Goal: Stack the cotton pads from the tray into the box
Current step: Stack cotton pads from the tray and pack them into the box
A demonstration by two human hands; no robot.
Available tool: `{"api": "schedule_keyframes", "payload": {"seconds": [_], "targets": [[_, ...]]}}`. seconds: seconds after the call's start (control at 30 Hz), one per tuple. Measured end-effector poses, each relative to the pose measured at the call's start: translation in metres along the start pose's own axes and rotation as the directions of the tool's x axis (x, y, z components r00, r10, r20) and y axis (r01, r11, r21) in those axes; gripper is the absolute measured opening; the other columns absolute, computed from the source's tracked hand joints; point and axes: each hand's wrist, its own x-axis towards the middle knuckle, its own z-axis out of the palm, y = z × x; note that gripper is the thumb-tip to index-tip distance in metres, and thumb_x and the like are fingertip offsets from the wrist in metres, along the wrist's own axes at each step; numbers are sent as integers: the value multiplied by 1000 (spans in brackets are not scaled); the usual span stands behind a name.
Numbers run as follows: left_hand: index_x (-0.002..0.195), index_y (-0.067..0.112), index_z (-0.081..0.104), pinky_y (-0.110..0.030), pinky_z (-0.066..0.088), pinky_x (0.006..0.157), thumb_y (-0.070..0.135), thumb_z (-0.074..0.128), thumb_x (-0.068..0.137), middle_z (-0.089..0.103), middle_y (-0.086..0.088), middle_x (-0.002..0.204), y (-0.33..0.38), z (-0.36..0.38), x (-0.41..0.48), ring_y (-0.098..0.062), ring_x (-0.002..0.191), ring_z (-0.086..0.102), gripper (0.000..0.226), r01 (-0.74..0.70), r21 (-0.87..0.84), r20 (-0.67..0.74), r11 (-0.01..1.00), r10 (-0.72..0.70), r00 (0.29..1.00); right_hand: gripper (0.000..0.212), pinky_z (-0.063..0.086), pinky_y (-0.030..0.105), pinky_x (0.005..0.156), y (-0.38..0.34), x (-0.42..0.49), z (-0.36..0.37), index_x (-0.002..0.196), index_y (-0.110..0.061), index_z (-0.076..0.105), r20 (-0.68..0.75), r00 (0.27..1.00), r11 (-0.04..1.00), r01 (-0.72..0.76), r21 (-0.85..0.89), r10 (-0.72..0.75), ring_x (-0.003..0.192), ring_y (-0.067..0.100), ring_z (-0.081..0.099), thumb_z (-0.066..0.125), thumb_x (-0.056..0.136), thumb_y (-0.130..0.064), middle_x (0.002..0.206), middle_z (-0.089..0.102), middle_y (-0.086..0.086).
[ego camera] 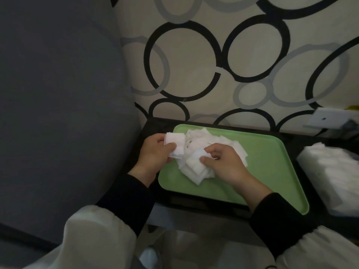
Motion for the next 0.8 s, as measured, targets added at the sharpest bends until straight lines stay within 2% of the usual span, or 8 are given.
{"api": "schedule_keyframes", "payload": {"seconds": [0.13, 0.2, 0.27, 0.33, 0.47, 0.57, 0.67, 0.8], "targets": [[114, 11, 67, -29, 58, 65, 6, 68, 91, 71, -8, 107, -3, 7, -4, -24, 97, 69, 24, 39, 100, 85, 994, -47, 995, 18, 59, 40, 79, -2, 0, -17, 104, -11, 69, 19, 999, 975, -39, 220, 36, 90, 26, 73, 74, 86, -10, 98, 75, 6], [118, 8, 67, -24, 57, 60, 8, 69, 90, 70, -10, 110, -3, 11, -6, -26, 99, 69, 28, 39, 131, 131, 991, -56, 990, 21, 58, 38, 73, -5, 0, -25, 108, -6, 67, 38, 999, 950, -42, 309, 32, 91, 28, 73, 70, 88, -7, 98, 76, 8], [119, 6, 67, -23, 56, 57, 7, 68, 92, 71, -11, 109, -1, 16, -12, -25, 97, 70, 27, 27, 146, 172, 989, -52, 984, 20, 59, 39, 73, -10, -1, -31, 109, -5, 66, 70, 997, 932, -46, 359, 23, 89, 28, 73, 68, 89, -5, 99, 76, 9], [117, 6, 69, -24, 59, 60, 9, 68, 92, 73, -9, 105, 2, 20, -15, -22, 94, 71, 25, 19, 155, 223, 988, -54, 973, 19, 60, 40, 75, -12, -2, -35, 108, -4, 66, 98, 995, 924, -47, 379, 11, 87, 26, 74, 67, 89, -3, 97, 76, 11], [113, 7, 71, -22, 59, 62, 10, 65, 95, 74, -9, 104, 6, 24, -20, -17, 90, 72, 19, 47, 95, 309, 994, -74, 948, 19, 61, 33, 66, -10, -2, -36, 106, -1, 65, 60, 998, 934, -34, 357, 13, 81, 23, 75, 68, 88, -2, 94, 76, 11], [108, 11, 72, -23, 61, 66, 11, 61, 97, 76, -5, 97, 8, 24, -24, -14, 87, 74, 15, 65, 70, 360, 995, -86, 929, 22, 61, 37, 71, -7, 0, -34, 108, -1, 65, 27, 1000, 949, -12, 316, 4, 87, 27, 74, 71, 87, -4, 96, 76, 11], [103, 13, 73, -28, 62, 73, 6, 61, 96, 77, -8, 101, 9, 24, -25, -18, 92, 75, 15, 74, 62, 408, 995, -93, 908, 21, 61, 42, 76, -7, 1, -33, 107, -1, 66, 18, 1000, 953, -9, 304, 4, 89, 28, 74, 71, 87, -5, 98, 75, 12], [102, 19, 72, -26, 62, 71, 0, 64, 92, 77, -7, 101, 11, 26, -26, -18, 91, 74, 22, 82, 10, 389, 997, -80, 918, 20, 59, 47, 81, -7, 1, -31, 107, -3, 65, -8, 999, 933, -41, 356, 47, 91, 30, 73, 70, 88, -7, 101, 74, 13]]}}
